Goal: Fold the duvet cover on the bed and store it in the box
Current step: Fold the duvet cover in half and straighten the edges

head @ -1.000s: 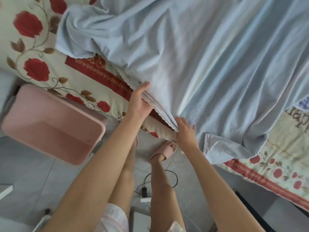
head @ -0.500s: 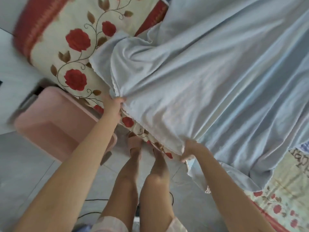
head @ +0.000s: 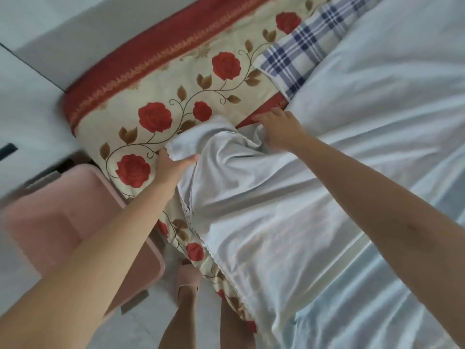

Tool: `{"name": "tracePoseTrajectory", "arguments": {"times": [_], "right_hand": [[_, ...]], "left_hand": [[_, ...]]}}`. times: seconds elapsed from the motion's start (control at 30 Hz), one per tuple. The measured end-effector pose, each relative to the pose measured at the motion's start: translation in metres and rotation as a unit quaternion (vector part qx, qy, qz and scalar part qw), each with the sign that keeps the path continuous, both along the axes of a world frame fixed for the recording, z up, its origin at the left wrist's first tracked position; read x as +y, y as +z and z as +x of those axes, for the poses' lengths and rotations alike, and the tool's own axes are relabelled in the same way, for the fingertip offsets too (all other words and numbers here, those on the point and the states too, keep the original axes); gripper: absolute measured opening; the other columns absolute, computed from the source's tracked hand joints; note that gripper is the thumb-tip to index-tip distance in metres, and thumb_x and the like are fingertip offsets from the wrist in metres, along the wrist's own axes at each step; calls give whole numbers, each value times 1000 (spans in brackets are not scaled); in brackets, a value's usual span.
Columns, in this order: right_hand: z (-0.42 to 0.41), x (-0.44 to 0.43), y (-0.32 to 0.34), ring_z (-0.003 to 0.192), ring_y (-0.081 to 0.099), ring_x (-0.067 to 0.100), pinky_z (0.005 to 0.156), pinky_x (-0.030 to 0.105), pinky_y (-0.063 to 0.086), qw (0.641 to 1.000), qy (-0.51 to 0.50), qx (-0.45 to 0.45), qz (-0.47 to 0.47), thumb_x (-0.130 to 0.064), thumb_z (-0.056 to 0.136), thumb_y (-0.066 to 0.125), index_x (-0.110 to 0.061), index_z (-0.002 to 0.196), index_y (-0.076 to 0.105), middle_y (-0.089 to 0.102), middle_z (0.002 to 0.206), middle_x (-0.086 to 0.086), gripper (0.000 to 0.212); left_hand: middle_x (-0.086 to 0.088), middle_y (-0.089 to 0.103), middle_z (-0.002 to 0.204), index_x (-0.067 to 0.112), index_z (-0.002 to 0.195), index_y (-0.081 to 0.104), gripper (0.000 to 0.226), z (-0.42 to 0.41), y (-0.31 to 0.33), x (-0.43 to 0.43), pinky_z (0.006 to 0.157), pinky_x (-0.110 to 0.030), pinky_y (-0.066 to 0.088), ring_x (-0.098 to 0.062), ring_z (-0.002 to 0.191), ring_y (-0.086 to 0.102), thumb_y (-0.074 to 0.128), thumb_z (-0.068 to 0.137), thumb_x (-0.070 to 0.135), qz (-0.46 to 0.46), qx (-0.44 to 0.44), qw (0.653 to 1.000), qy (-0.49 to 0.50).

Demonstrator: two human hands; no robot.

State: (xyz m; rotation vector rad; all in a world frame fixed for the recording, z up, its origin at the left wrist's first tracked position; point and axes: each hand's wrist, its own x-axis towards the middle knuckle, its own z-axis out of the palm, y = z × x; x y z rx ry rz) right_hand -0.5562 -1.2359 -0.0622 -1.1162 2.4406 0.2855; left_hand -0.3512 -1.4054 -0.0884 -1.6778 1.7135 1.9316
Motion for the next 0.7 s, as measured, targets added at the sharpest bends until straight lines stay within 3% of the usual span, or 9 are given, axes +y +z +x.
{"name": "tracePoseTrajectory", "arguments": {"times": [0.1,0.2,0.27,0.37,0.47,0.6,0.7], "right_hand": [[-12,-13,-20,117,49,28,101,37,32,999,17,10,25,-15,90,51,-17,129,45,56,124,8,40],[-18,-15,-17,102,57,25,90,34,34,998,18,-25,59,-12,86,51,-19,101,54,63,99,1,16],[-26,-17,-5,95,59,23,83,34,41,998,-31,-51,-14,-6,85,50,-14,96,60,62,95,1,17],[-50,-42,25,84,55,22,74,35,44,976,-95,-52,-191,-6,92,50,-11,99,58,57,93,4,12],[-77,-91,39,84,51,26,71,33,35,977,-45,-53,-200,-11,97,47,-10,91,49,51,87,9,7],[-81,-150,9,108,47,33,93,42,31,987,10,66,-149,-17,99,42,-9,112,59,55,110,14,23],[-70,-168,-13,110,45,32,93,40,31,983,51,130,-116,-14,100,41,-15,120,61,55,117,11,28]], "left_hand": [[1,67,108,17,110,63,45,-3,-3,-3,91,-35,51,-18,102,64,80,70,8,-19,61,998,4],[11,63,102,13,112,59,44,0,8,-4,81,-17,49,-3,96,59,73,73,-2,-47,111,993,17],[21,59,102,14,114,57,46,7,15,-8,83,-7,44,12,95,55,65,75,-10,-94,147,984,33],[28,51,114,18,124,52,49,16,16,-23,89,7,29,26,103,43,63,82,-6,-179,158,970,51],[16,51,124,15,128,50,49,20,12,-33,99,2,25,12,118,41,63,84,-3,-248,155,955,52],[11,51,125,12,127,51,44,23,-8,-43,105,-8,30,-4,125,45,60,87,-3,-278,120,947,107],[7,52,129,15,131,47,47,21,-23,-49,102,-26,41,-7,119,49,58,88,0,-270,58,952,131]]}}
